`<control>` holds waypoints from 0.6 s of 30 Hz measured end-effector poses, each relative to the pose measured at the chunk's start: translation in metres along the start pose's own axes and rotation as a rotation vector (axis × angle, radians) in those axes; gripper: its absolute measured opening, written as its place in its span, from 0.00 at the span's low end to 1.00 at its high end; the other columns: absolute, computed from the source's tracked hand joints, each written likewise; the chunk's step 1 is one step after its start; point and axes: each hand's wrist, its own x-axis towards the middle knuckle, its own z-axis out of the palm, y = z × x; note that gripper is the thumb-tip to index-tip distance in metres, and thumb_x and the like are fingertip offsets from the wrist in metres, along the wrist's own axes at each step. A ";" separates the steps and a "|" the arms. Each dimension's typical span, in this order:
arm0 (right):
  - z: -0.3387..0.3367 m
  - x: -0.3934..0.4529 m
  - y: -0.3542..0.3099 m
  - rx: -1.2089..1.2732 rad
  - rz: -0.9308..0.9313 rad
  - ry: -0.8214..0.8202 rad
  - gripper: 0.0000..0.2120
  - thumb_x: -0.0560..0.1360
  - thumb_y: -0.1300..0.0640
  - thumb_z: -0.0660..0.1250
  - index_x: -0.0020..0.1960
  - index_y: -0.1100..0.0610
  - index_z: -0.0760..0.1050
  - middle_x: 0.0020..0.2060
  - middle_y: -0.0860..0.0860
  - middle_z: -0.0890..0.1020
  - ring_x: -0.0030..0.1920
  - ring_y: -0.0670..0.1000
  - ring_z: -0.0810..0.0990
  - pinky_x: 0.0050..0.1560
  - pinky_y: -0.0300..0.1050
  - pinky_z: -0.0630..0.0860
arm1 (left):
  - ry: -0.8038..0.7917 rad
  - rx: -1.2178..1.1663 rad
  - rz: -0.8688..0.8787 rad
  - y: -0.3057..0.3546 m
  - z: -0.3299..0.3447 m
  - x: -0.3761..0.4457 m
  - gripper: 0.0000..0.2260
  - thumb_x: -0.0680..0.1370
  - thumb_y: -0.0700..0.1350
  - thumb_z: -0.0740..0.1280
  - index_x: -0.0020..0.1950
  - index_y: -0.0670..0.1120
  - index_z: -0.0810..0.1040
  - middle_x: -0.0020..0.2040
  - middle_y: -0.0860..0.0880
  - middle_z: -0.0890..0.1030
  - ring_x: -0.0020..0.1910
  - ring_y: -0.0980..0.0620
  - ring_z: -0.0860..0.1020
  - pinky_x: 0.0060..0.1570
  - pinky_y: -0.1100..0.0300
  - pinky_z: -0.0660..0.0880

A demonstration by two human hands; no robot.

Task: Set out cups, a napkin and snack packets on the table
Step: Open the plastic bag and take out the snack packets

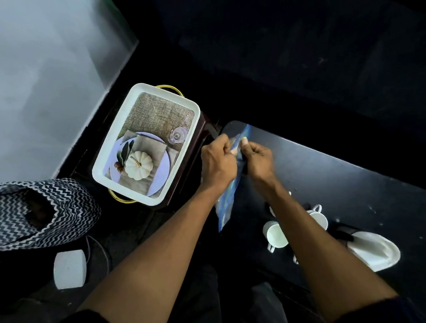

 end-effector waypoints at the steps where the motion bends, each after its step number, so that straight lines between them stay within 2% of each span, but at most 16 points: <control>1: 0.003 -0.001 0.000 -0.037 0.013 0.032 0.28 0.80 0.47 0.65 0.37 0.73 0.69 0.29 0.60 0.71 0.32 0.54 0.67 0.33 0.53 0.66 | 0.024 0.011 0.002 0.002 0.000 0.000 0.13 0.72 0.36 0.68 0.34 0.41 0.65 0.28 0.42 0.73 0.33 0.35 0.71 0.31 0.46 0.65; 3: 0.007 -0.003 -0.001 -0.196 0.003 0.087 0.26 0.79 0.48 0.65 0.33 0.70 0.71 0.26 0.61 0.73 0.30 0.52 0.69 0.32 0.54 0.70 | 0.058 0.108 0.036 0.005 0.001 -0.003 0.11 0.72 0.36 0.67 0.34 0.41 0.67 0.31 0.37 0.76 0.33 0.33 0.73 0.31 0.52 0.59; 4: 0.007 -0.003 -0.004 -0.296 -0.025 0.112 0.26 0.79 0.49 0.65 0.32 0.68 0.72 0.25 0.59 0.74 0.28 0.51 0.69 0.33 0.52 0.71 | 0.064 0.170 0.051 0.007 0.002 -0.003 0.08 0.71 0.35 0.67 0.35 0.40 0.69 0.33 0.35 0.78 0.34 0.32 0.74 0.32 0.54 0.58; 6: 0.006 -0.005 -0.011 -0.434 -0.093 0.151 0.25 0.79 0.54 0.64 0.28 0.66 0.70 0.22 0.56 0.72 0.26 0.49 0.67 0.32 0.49 0.68 | 0.075 0.269 0.075 0.008 0.003 -0.003 0.02 0.69 0.33 0.66 0.38 0.37 0.74 0.36 0.34 0.80 0.35 0.32 0.77 0.33 0.55 0.58; 9: 0.002 -0.006 -0.017 -0.548 -0.149 0.142 0.23 0.79 0.60 0.62 0.26 0.62 0.66 0.22 0.55 0.69 0.26 0.50 0.64 0.33 0.45 0.61 | 0.039 0.337 0.115 0.007 0.004 0.000 0.02 0.70 0.34 0.66 0.41 0.37 0.76 0.39 0.34 0.82 0.38 0.32 0.79 0.33 0.53 0.61; 13: 0.003 -0.008 -0.020 -0.617 -0.209 0.097 0.20 0.80 0.60 0.61 0.29 0.62 0.68 0.24 0.55 0.70 0.28 0.53 0.67 0.35 0.45 0.61 | 0.031 0.374 0.075 0.005 0.003 0.003 0.06 0.70 0.34 0.64 0.45 0.36 0.77 0.42 0.32 0.82 0.42 0.30 0.79 0.38 0.46 0.71; 16: 0.007 -0.009 -0.018 -0.633 -0.222 0.104 0.20 0.80 0.59 0.61 0.30 0.63 0.68 0.22 0.51 0.68 0.25 0.50 0.65 0.34 0.46 0.61 | 0.048 0.367 0.072 0.002 0.001 0.004 0.07 0.69 0.34 0.63 0.45 0.35 0.77 0.42 0.32 0.82 0.41 0.31 0.79 0.37 0.46 0.71; 18: 0.007 -0.006 -0.016 -0.628 -0.213 0.111 0.19 0.77 0.61 0.61 0.29 0.65 0.68 0.22 0.53 0.69 0.26 0.51 0.66 0.32 0.49 0.66 | 0.044 0.384 0.090 0.002 0.001 0.005 0.08 0.69 0.33 0.63 0.46 0.35 0.77 0.42 0.33 0.82 0.42 0.32 0.80 0.37 0.47 0.71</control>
